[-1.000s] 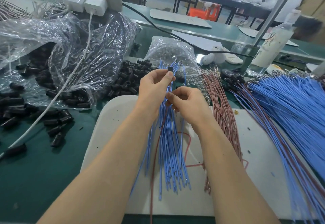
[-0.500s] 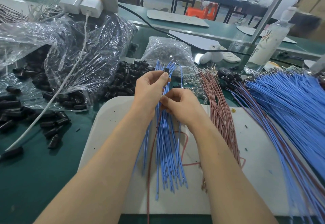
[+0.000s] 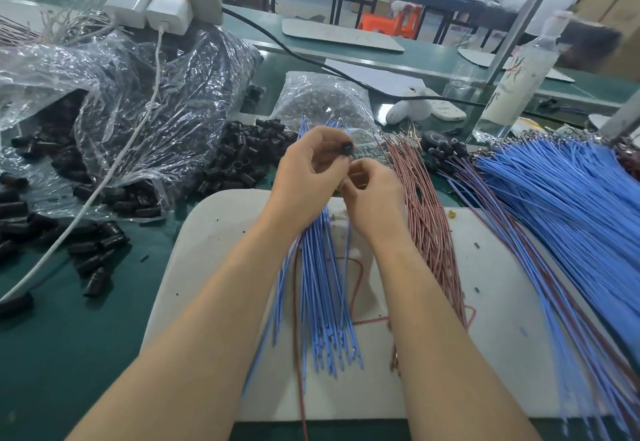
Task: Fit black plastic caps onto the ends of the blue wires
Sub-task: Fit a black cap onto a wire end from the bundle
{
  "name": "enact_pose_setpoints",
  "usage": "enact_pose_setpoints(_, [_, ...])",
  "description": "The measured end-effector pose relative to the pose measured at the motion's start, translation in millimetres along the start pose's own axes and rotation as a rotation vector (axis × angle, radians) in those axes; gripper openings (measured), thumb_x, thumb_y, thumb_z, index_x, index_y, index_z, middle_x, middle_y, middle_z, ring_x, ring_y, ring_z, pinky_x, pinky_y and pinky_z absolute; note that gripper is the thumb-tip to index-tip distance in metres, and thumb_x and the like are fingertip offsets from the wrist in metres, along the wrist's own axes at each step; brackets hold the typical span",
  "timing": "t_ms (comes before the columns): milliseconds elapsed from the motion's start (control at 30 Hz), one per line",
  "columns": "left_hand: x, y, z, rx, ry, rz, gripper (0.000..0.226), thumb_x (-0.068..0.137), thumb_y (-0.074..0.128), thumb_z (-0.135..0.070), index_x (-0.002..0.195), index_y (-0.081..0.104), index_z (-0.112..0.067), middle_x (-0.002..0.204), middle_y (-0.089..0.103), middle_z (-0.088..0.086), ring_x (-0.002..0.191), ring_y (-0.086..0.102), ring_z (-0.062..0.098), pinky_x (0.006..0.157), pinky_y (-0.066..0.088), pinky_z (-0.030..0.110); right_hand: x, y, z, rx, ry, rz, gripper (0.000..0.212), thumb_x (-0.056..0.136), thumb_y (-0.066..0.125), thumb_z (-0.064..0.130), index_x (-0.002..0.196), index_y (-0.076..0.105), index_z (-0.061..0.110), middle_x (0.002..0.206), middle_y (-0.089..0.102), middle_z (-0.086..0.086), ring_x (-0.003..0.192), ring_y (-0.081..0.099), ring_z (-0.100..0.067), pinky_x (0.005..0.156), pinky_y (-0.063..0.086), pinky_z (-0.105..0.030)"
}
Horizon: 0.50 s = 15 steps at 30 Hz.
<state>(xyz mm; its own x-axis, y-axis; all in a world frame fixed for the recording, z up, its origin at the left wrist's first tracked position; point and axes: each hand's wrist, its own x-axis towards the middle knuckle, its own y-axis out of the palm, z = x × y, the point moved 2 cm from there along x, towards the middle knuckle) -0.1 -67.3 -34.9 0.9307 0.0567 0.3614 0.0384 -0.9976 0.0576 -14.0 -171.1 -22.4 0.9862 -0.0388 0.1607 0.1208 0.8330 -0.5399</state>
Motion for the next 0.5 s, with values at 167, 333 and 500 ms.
enact_pose_setpoints(167, [-1.9, 3.6, -1.1, 0.065, 0.027, 0.060, 0.021, 0.084, 0.059, 0.009, 0.095, 0.062, -0.009, 0.090, 0.067, 0.003, 0.084, 0.066, 0.009, 0.079, 0.052, 0.021, -0.7, -1.4, -0.8, -0.057, -0.060, -0.057, 0.017, 0.093, 0.051, 0.005, 0.104, 0.063, 0.001, 0.100, 0.065, -0.016, 0.096, 0.059, -0.031, 0.084, 0.044, -0.036])
enact_pose_setpoints(333, [-3.4, 5.8, 0.0, 0.053, 0.006, 0.078, 0.021, 0.084, 0.055, 0.012, 0.097, 0.062, -0.003, 0.091, 0.067, 0.013, 0.087, 0.066, 0.020, 0.083, 0.056, 0.037, 0.6, -1.6, -2.0, -0.102, -0.082, -0.082, 0.018, 0.092, 0.049, 0.001, 0.102, 0.063, -0.001, 0.098, 0.065, -0.019, 0.095, 0.059, -0.034, 0.083, 0.045, -0.039])
enact_pose_setpoints(500, [-3.5, 5.2, 1.8, 0.059, -0.012, 0.082, 0.025, 0.082, 0.056, 0.011, 0.091, 0.063, -0.011, 0.092, 0.069, 0.015, 0.090, 0.067, 0.026, 0.086, 0.055, 0.045, 2.1, -1.5, -5.2, -0.084, -0.057, -0.096, 0.017, 0.092, 0.048, 0.001, 0.101, 0.063, -0.002, 0.098, 0.065, -0.020, 0.095, 0.058, -0.035, 0.083, 0.045, -0.039])
